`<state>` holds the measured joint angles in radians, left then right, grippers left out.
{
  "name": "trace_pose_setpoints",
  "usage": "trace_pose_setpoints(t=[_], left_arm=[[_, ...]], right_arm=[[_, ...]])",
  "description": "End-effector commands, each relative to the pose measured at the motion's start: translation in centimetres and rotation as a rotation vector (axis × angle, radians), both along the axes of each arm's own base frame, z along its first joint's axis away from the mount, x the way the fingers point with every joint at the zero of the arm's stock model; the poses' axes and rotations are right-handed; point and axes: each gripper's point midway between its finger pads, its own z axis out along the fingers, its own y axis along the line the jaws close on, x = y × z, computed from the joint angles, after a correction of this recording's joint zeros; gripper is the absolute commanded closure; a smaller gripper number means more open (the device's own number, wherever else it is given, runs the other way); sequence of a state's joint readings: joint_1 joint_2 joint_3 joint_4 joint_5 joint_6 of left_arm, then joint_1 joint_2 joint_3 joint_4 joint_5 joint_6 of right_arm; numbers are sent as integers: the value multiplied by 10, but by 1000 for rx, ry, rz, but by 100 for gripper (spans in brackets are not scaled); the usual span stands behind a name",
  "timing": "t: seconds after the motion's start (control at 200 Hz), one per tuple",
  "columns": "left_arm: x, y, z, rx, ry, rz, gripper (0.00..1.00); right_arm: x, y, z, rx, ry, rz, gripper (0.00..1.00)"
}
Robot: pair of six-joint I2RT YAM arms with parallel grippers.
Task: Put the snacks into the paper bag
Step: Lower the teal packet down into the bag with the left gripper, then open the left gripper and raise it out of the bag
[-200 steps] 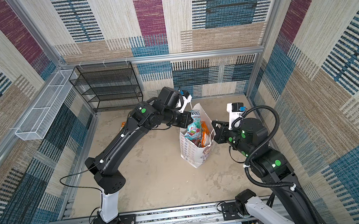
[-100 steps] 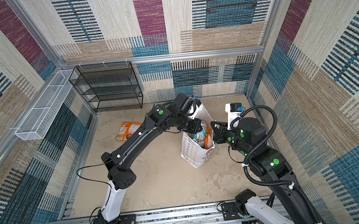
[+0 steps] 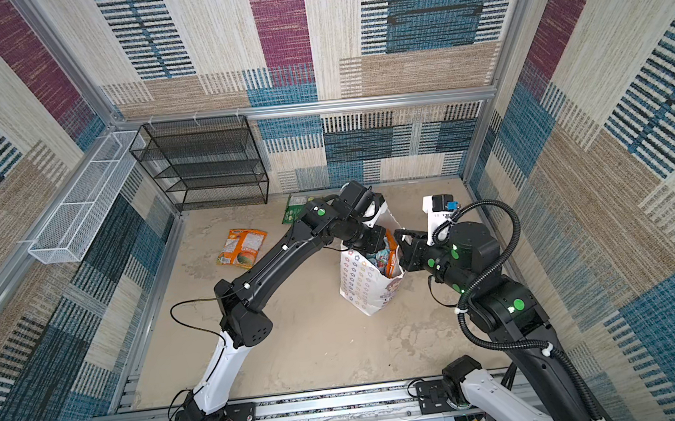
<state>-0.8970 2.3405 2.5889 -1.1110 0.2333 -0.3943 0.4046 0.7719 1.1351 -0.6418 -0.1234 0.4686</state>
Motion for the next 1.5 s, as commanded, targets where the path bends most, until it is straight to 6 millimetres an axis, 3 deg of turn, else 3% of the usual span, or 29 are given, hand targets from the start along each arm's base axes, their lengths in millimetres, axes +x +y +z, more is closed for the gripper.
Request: trace_pose_setpoints(t=[0.0,0.07,0.16,0.441,0.526,0.596,0.726,0.876,1.092,1.332,1.492], left_arm=[[9,0,-9,2,17,30,90],[7,-1,-11,-9,40,22,80],[1,-3,4,-47,45,-4,70],[-37,14,103,-214,-35,-115,29],[-52,21,126,-258,-53,-163,12],[-60,28,142,-282,-74,-183,5],[-69,46,165,-294,-132,-178,0],[-61,77,184,-255,-256,-77,1],[-25,114,184,-202,-339,59,1],[12,112,163,-184,-289,68,0],[32,102,150,-186,-266,61,6]], right_arm=[[2,4,20,37,-59,13,100],[1,3,21,39,-59,11,100],[0,0,19,41,-59,-5,100],[1,-4,12,60,-54,-33,100],[1,-5,10,74,-54,-39,100],[0,-5,6,84,-49,-41,100],[0,-5,3,83,-45,-44,100],[-2,-7,6,82,-51,-46,100],[-5,-7,2,86,-46,-40,100],[-6,-9,7,77,-55,-47,100],[-5,-9,6,72,-52,-49,100]])
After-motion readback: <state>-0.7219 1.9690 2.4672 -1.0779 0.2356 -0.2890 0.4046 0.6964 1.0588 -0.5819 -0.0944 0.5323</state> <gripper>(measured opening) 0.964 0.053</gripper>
